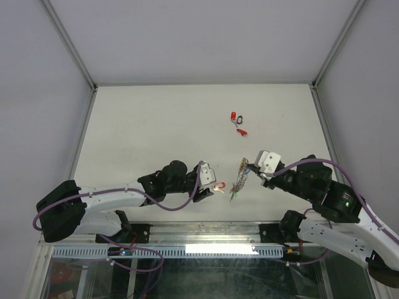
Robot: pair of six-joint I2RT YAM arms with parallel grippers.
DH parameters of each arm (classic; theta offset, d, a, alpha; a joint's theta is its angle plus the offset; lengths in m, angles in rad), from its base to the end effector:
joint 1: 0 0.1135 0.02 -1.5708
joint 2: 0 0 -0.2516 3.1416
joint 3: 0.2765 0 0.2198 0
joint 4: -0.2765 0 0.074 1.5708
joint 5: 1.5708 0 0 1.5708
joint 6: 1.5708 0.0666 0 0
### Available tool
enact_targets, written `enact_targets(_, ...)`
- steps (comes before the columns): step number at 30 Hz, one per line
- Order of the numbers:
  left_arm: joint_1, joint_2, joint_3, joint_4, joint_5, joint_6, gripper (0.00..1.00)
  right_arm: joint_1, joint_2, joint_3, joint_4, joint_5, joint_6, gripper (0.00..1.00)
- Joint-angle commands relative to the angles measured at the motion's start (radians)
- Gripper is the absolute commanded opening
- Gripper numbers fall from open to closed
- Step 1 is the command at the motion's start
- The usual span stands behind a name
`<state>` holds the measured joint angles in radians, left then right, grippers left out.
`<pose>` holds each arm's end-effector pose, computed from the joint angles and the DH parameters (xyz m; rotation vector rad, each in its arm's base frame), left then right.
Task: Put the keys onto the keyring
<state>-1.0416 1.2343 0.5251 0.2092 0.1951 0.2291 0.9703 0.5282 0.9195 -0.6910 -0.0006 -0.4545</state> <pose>0.1195 -0.2299 0.1920 1.3652 1.6429 -0.6916 0.0619 0.0905 0.3349 -1.2330 1.4269 0.3553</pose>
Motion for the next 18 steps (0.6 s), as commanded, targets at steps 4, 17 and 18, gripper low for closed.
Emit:
enact_targets(4,-0.038,0.024,-0.058,0.1,-0.013,0.276,0.58,-0.001,-0.022,0.015,0.098,-0.012,0.017,0.0)
enact_targets(17,-0.046,0.238,-0.121,0.424,-0.09,0.392,0.48,-0.001,-0.038,0.026,0.092,-0.019,0.019,0.0)
enact_targets(18,-0.046,0.251,-0.118,0.431,-0.094,0.397,0.47,-0.001,-0.04,0.028,0.09,-0.019,0.021,0.0)
